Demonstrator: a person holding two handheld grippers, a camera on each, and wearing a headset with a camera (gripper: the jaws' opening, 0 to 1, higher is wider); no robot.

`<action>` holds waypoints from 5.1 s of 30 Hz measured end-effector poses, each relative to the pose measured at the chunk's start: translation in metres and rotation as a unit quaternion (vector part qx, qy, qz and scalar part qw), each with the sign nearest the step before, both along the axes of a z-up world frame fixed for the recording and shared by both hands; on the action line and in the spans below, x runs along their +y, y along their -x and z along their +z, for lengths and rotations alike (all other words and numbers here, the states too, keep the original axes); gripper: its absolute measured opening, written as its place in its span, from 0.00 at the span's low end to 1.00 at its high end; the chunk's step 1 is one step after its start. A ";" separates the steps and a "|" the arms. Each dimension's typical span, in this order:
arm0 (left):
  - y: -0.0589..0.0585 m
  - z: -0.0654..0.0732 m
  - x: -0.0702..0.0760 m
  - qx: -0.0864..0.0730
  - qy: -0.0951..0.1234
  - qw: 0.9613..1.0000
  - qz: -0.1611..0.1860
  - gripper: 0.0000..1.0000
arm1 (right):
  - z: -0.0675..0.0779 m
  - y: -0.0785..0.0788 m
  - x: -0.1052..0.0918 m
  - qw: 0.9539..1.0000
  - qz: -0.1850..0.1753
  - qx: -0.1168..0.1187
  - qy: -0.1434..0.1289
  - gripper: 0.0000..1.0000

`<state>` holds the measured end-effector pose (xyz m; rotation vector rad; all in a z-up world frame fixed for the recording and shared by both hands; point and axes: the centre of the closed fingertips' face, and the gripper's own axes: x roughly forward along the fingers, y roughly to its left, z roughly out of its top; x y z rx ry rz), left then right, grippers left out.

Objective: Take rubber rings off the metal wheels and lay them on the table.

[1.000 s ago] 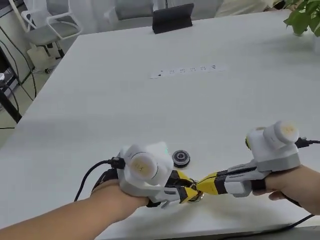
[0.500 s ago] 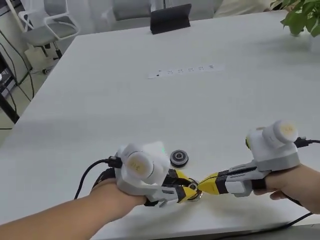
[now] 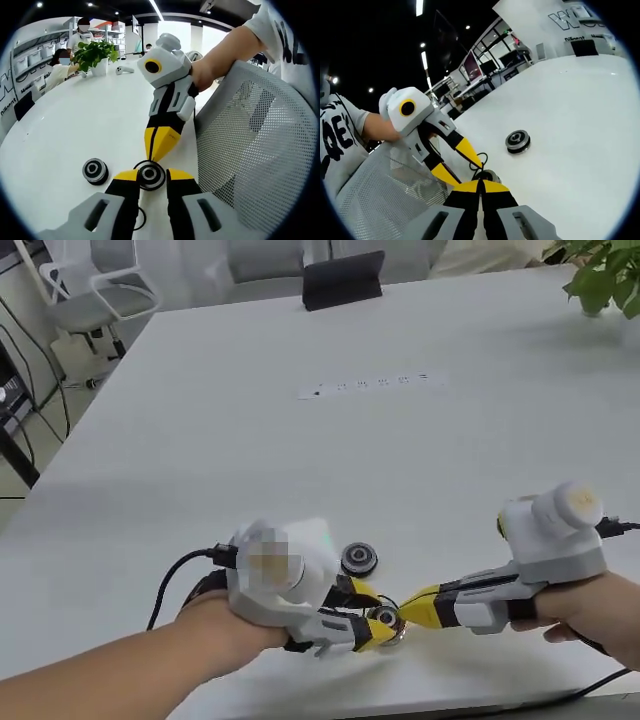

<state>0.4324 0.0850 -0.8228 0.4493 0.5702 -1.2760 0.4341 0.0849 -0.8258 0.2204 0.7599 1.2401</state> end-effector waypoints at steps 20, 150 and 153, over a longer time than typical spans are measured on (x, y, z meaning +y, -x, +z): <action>0.004 0.037 0.027 0.000 0.039 0.999 0.022 0.32 | 0.020 0.004 0.007 1.000 0.016 -0.004 -0.016 0.00; -0.039 0.037 0.091 0.014 0.040 0.993 0.113 0.45 | 0.010 -0.037 0.012 0.998 -0.019 -0.032 0.048 0.07; -0.043 0.033 0.087 0.019 0.037 0.993 0.112 0.46 | 0.010 -0.038 0.011 0.998 -0.020 -0.035 0.050 0.07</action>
